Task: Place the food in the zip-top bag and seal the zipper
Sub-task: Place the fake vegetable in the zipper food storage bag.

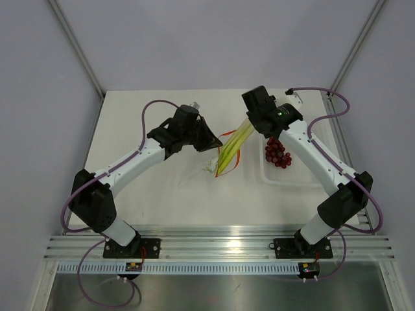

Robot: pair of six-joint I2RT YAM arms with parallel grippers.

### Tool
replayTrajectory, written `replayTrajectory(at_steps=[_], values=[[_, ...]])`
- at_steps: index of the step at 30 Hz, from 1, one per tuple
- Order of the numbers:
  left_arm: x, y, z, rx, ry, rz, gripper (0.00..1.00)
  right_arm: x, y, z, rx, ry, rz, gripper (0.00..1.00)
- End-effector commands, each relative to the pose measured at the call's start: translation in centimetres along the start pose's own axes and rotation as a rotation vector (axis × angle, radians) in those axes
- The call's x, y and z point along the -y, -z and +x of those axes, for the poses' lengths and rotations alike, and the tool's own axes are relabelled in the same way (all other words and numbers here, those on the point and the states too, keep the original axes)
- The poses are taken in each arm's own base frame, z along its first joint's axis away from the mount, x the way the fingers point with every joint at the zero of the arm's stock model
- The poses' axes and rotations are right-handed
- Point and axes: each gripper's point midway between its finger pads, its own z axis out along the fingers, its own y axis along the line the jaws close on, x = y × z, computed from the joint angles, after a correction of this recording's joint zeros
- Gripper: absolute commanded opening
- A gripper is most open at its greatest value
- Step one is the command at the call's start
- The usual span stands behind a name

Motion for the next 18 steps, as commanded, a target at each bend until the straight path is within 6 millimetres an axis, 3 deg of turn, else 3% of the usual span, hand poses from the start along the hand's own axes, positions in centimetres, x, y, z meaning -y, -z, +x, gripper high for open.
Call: replayTrajectory(at_steps=[1, 7, 11, 14, 17, 18], values=[[3.8, 1.8, -2.8, 0.168, 0.003, 0.119, 0.0, -1.2, 1.8, -2.3, 0.036, -0.071, -0.05, 0.0], [4.4, 1.8, -2.4, 0.15, -0.051, 0.145, 0.0, -0.8, 1.6, -2.3, 0.037, -0.032, -0.038, 0.0], [5.1, 1.5, -2.0, 0.114, -0.089, 0.173, 0.0, -1.5, 1.0, -0.4, -0.031, -0.002, -0.063, 0.0], [5.5, 1.6, -2.3, 0.116, -0.109, 0.177, 0.0, -0.9, 0.2, 0.9, -0.064, 0.02, -0.048, 0.0], [5.8, 1.6, -2.5, 0.111, -0.102, 0.161, 0.0, -0.3, 0.0, 1.2, -0.067, 0.028, -0.038, 0.0], [5.0, 1.4, -2.5, 0.108, -0.083, 0.118, 0.0, -0.2, 0.2, 0.8, -0.056, 0.025, -0.038, 0.0]])
